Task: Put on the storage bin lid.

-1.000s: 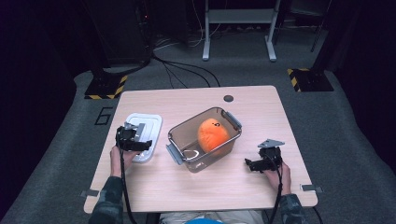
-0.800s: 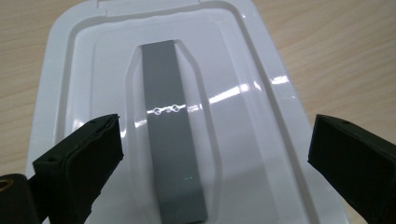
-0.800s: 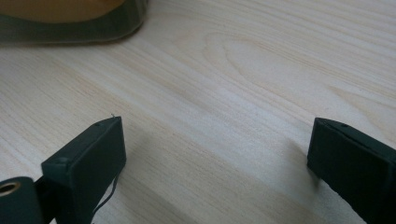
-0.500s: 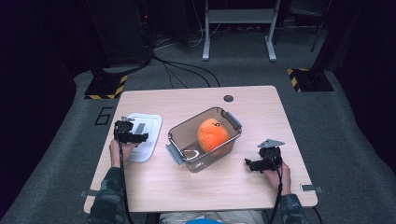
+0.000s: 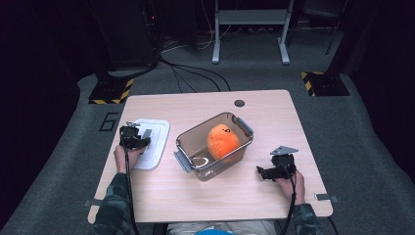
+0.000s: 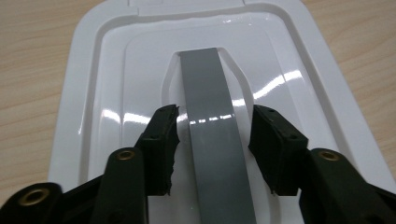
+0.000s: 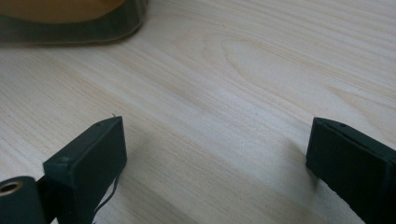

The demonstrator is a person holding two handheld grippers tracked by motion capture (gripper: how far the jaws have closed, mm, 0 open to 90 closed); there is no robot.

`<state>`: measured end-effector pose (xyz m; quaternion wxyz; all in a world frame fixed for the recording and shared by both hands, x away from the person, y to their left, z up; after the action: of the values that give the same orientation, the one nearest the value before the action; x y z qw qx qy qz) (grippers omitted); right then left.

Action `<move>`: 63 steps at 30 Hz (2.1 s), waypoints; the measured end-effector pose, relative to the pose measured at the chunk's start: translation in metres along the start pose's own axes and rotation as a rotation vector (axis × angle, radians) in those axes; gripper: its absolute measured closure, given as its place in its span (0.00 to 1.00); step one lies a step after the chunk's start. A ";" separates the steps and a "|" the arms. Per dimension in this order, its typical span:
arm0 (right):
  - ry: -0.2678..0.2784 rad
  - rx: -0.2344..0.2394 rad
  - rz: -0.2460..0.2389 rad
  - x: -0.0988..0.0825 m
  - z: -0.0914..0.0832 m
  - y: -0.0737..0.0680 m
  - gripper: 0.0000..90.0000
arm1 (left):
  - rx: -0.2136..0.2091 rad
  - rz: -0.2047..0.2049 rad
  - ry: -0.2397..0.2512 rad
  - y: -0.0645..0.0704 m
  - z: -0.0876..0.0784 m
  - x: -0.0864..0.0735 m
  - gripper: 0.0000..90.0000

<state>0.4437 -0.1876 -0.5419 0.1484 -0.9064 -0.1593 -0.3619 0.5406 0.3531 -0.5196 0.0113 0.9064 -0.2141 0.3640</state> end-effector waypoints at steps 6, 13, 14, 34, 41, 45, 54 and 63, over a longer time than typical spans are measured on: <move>0.002 0.001 0.002 0.000 0.000 0.000 0.05 | 0.023 0.000 0.004 0.001 0.000 0.001 0.72; 0.002 0.001 0.002 0.000 0.000 0.000 0.05 | 0.002 0.006 -0.002 -0.001 -0.005 0.000 0.74; 0.002 0.001 0.002 0.000 0.000 0.000 0.05 | -0.007 -0.003 0.007 -0.001 -0.007 0.000 0.74; 0.000 0.001 0.001 0.000 0.000 0.000 0.05 | -0.062 0.115 0.100 0.009 -0.068 0.034 0.74; 0.001 0.002 -0.002 0.000 0.000 0.000 0.05 | -0.087 0.119 0.121 0.008 -0.088 0.046 0.74; 0.000 0.002 0.000 0.000 0.000 0.000 0.05 | -0.100 0.133 0.131 0.011 -0.099 0.054 0.74; 0.001 0.002 -0.001 0.000 0.000 0.000 0.05 | -0.126 0.192 0.157 0.025 -0.121 0.077 0.74; 0.001 0.002 -0.001 0.000 0.000 0.000 0.05 | -0.160 0.252 0.177 0.047 -0.136 0.099 0.74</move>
<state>0.4439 -0.1878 -0.5420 0.1491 -0.9061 -0.1601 -0.3622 0.4966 0.2967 -0.3597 0.0565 0.8330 -0.3524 0.4228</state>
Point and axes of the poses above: each handheld gripper's, and its own axes: z roughly forward along the jaws, x roughly out of its top, y roughly to its right, the point moved 2 cm from there along z, roughly forward along the jaws, and after that the axes turned 12 degrees about z, right-handed, at the moved point
